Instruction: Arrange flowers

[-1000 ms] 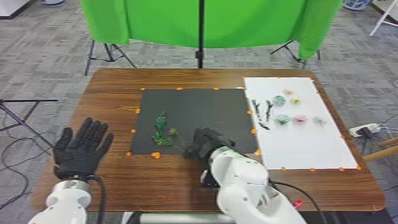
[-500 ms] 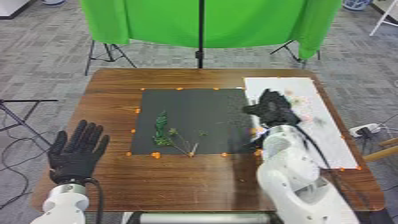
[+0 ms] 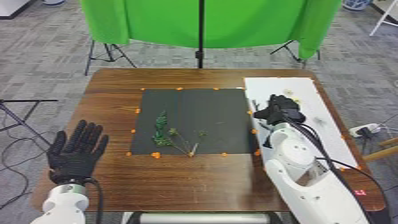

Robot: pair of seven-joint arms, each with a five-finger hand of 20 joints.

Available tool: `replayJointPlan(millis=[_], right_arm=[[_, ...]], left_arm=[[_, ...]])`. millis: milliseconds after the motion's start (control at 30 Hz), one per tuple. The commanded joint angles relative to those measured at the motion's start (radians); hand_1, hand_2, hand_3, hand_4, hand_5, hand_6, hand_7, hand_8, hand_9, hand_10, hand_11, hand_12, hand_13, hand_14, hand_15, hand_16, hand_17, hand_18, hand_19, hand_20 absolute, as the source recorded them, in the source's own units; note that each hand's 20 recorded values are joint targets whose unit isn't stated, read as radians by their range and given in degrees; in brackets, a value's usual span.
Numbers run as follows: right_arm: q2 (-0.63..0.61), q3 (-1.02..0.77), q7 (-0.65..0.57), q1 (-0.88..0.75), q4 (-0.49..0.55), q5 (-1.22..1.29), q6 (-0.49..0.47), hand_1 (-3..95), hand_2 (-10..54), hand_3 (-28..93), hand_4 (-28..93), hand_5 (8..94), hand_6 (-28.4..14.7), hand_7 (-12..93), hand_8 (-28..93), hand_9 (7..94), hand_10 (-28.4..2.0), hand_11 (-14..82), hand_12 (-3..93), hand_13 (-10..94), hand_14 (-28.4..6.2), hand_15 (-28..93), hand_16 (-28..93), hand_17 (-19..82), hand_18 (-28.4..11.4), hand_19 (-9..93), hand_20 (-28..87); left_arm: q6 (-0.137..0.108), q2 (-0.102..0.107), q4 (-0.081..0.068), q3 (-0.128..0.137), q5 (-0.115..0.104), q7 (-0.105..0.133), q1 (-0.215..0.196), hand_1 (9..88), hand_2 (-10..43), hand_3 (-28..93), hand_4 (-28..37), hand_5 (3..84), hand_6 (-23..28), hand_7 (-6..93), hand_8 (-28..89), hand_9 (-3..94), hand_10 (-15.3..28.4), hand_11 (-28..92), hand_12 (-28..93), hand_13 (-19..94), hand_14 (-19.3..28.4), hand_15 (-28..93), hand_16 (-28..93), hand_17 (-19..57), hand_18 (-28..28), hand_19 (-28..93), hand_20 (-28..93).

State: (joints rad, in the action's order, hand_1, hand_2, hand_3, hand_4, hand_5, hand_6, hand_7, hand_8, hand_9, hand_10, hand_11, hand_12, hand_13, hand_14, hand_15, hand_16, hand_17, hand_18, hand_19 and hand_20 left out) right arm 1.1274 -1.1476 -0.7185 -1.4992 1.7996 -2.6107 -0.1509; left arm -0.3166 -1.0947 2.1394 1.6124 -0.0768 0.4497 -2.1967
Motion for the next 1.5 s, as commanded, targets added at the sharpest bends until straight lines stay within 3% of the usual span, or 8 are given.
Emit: replayJointPlan(millis=[33, 267, 400, 533, 600, 700, 1133, 1500], right_arm=[[0.003, 0.032, 0.005, 0.054, -0.064, -0.014, -0.047, 27.6, -9.5, 75, -28, 59.0, -10.5, 27, -10, 58.6, -24.4, 30.5, 19.8, 54, -21.2, 75, 23, 41, -28.4, 93, 78], [0.022, 0.056, -0.002, 0.064, -0.142, -0.040, -0.103, 30.9, -9.5, 76, -28, 56.9, -10.4, 29, -11, 58.1, -24.0, 28.1, 18.6, 54, -20.7, 76, 22, 41, -28.4, 93, 78], [0.035, 0.075, 0.036, 0.063, -0.183, -0.092, -0.167, 39.3, -9.5, 82, -28, 55.6, -8.7, 41, -14, 60.9, -21.8, 29.9, 19.0, 57, -18.4, 76, 22, 42, -28.0, 93, 77], [0.035, 0.101, 0.081, 0.039, -0.213, -0.121, -0.123, 52.1, -9.5, 78, -28, 62.6, -4.4, 48, 2, 70.9, -15.9, 28.1, 29.2, 64, -14.3, 72, 31, 42, -26.8, 93, 74], [0.041, 0.102, 0.079, 0.029, -0.218, -0.116, -0.102, 60.1, -9.5, 74, -28, 71.3, -2.2, 49, 9, 82.5, -12.1, 17.5, 40.7, 71, -10.7, 65, 39, 43, -26.3, 93, 70], [0.042, 0.093, 0.064, 0.012, -0.193, -0.102, -0.040, 63.1, -9.5, 73, -28, 78.3, -0.8, 48, 10, 90.3, -10.3, 14.6, 43.8, 79, -8.5, 60, 41, 44, -26.5, 93, 68], [0.044, 0.071, 0.013, -0.060, 0.154, 0.038, 0.198, 61.1, -9.5, 77, -28, 79.4, 0.0, 47, 12, 91.8, -8.8, 15.2, 45.0, 81, -7.7, 60, 41, 47, -27.4, 93, 69], [0.132, 0.111, -0.021, -0.092, 0.193, 0.144, 0.155, 57.2, -9.5, 78, -28, 77.0, -0.3, 48, 14, 90.7, -9.5, 16.8, 46.2, 81, -8.5, 61, 39, 48, -27.5, 93, 70]], left_arm=[[-0.002, 0.000, -0.005, -0.015, 0.006, -0.018, 0.000, 26.8, 16.2, 77, -28.3, 47.7, 10.9, 12.7, -10, 41.7, 16.3, 25, 9, 31, 16.1, 41, -9, -8.5, 14.2, 38, 12], [0.000, 0.001, -0.009, -0.017, 0.011, -0.027, 0.000, 26.9, 16.0, 77, -28.3, 47.7, 10.9, 12.9, -10, 41.6, 16.2, 25, 9, 30, 16.1, 42, -9, -8.4, 14.2, 38, 12], [0.003, 0.003, -0.010, -0.023, 0.019, -0.028, 0.000, 27.0, 15.9, 77, -28.3, 47.6, 10.9, 12.8, -10, 41.6, 16.3, 25, 9, 30, 16.1, 42, -9, -8.5, 14.2, 38, 12], [0.012, 0.004, -0.014, -0.030, 0.071, -0.036, 0.007, 28.4, 14.9, 77, -28.3, 47.6, 10.9, 12.9, -10, 41.6, 16.3, 25, 9, 30, 16.1, 42, -9, -8.4, 14.2, 38, 12], [0.013, 0.000, -0.017, -0.028, 0.061, -0.041, 0.014, 28.6, 14.4, 77, -28.3, 47.6, 10.9, 12.9, -10, 41.5, 16.2, 25, 9, 30, 16.0, 42, -9, -8.4, 14.2, 38, 12], [0.013, -0.002, -0.015, -0.028, 0.053, -0.039, 0.010, 28.9, 14.2, 77, -28.3, 47.5, 10.8, 13.0, -10, 41.4, 16.2, 25, 9, 30, 16.0, 41, -10, -8.4, 14.1, 38, 12], [0.005, -0.005, -0.009, -0.023, 0.034, -0.035, -0.005, 28.5, 14.4, 76, -28.3, 47.4, 10.9, 12.8, -10, 41.4, 16.3, 25, 9, 30, 16.2, 42, -10, -8.5, 14.2, 38, 12], [-0.002, -0.002, -0.019, -0.035, 0.037, -0.050, 0.020, 28.3, 14.5, 76, -28.3, 47.4, 10.9, 12.8, -10, 41.4, 16.2, 25, 9, 30, 16.2, 42, -10, -8.4, 14.2, 38, 12]])
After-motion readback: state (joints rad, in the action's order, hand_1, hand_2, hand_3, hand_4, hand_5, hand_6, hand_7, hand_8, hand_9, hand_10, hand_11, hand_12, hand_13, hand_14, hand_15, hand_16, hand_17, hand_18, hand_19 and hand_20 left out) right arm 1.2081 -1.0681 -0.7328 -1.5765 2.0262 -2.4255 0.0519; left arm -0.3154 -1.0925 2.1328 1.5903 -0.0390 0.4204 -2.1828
